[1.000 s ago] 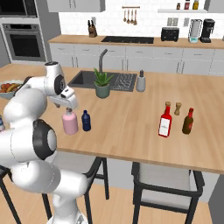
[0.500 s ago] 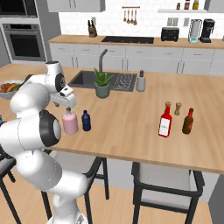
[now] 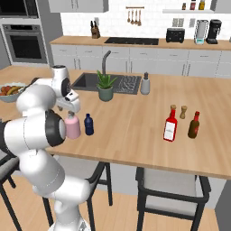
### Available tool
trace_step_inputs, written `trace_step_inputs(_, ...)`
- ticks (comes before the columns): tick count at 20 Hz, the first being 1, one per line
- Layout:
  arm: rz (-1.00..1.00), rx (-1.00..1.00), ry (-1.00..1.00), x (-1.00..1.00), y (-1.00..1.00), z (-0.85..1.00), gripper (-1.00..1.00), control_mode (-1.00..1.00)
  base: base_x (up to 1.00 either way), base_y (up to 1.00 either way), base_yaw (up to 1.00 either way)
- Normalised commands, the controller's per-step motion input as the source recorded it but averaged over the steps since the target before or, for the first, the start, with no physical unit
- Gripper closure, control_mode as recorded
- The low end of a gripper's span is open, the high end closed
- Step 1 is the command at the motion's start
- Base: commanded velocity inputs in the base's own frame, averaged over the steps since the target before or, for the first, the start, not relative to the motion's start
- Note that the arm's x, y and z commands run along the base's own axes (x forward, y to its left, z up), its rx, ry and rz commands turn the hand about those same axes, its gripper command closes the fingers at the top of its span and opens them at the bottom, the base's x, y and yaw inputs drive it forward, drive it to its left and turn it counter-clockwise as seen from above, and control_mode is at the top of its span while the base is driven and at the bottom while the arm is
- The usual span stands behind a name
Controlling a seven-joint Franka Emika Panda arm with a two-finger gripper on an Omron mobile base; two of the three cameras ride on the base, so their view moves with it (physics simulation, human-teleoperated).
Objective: Move the plastic bottles in the middle to the plastics group, and the glass bottles in the middle to the glass group.
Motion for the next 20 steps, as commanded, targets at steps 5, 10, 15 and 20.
trace_step_inputs(5, 0.00, 0.00, 0.00, 0.20, 0.00, -0.16, -1.00, -1.00, 0.00, 0.00, 0.00)
trace_step_inputs(10, 0.00, 0.00, 0.00, 0.10, 0.00, -0.16, -1.00, -1.00, 0.00, 0.00, 0.00)
trace_step_inputs(15, 0.00, 0.00, 0.00, 0.05, 0.00, -0.16, -1.00, -1.00, 0.00, 0.00, 0.00)
trace_step_inputs(20, 0.00, 0.00, 0.00, 0.12, 0.00, -0.06, -1.00, -1.00, 0.00, 0.00, 0.00)
